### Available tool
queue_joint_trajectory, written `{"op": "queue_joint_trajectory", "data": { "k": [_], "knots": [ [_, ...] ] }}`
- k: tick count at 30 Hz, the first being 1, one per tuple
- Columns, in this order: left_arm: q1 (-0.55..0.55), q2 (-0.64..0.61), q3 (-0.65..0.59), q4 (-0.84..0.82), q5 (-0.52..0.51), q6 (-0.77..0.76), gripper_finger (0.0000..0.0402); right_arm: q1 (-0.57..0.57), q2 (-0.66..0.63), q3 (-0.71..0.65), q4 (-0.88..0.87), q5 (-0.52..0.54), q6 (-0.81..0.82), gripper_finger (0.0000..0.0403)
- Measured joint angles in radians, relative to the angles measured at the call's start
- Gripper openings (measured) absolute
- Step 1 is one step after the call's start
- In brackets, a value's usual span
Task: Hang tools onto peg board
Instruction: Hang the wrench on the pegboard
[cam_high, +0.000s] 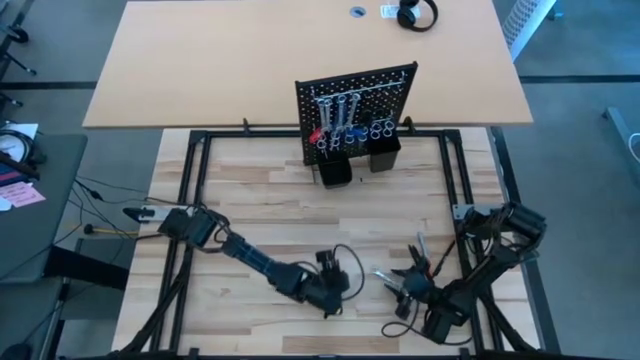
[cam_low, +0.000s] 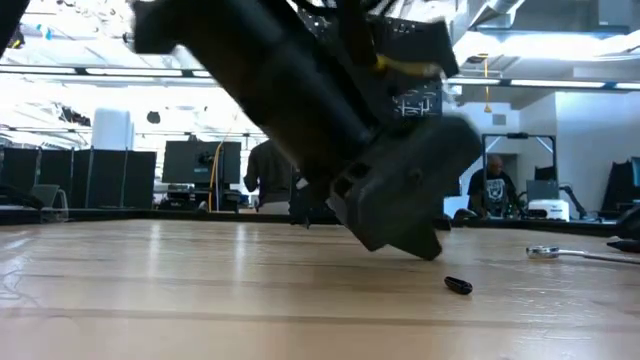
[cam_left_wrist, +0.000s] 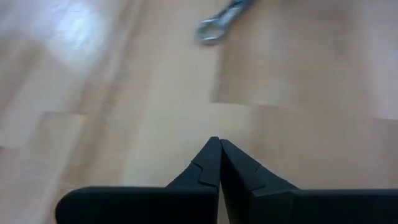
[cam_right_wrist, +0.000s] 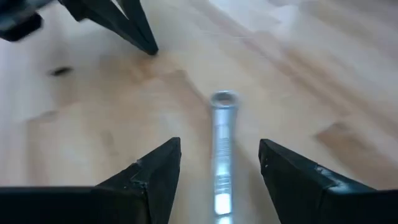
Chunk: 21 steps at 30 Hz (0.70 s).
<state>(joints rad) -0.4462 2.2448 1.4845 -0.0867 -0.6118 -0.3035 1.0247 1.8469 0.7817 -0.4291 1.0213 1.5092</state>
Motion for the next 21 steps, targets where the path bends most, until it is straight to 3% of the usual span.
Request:
{"op": "queue_joint_trajectory", "data": {
  "k": [6, 13, 17, 21],
  "knots": [
    [-0.057, 0.002, 0.0, 0.113, -0.017, -0.021, 0.0, 0.008, 0.008, -0.059, 0.214, 0.062, -0.113, 0.0226],
    [-0.1, 0.002, 0.0, 0.169, -0.021, -0.034, 0.0, -0.04, 0.009, -0.124, 0.337, 0.023, -0.171, 0.0219],
    [-0.12, 0.002, 0.0, 0.169, -0.029, -0.056, 0.0, -0.026, 0.072, -0.147, 0.415, 0.015, -0.149, 0.0181],
    [-0.136, 0.002, 0.0, 0.186, -0.081, -0.047, 0.0, 0.012, 0.191, -0.127, 0.435, 0.122, -0.119, 0.0117]
  ]
}}
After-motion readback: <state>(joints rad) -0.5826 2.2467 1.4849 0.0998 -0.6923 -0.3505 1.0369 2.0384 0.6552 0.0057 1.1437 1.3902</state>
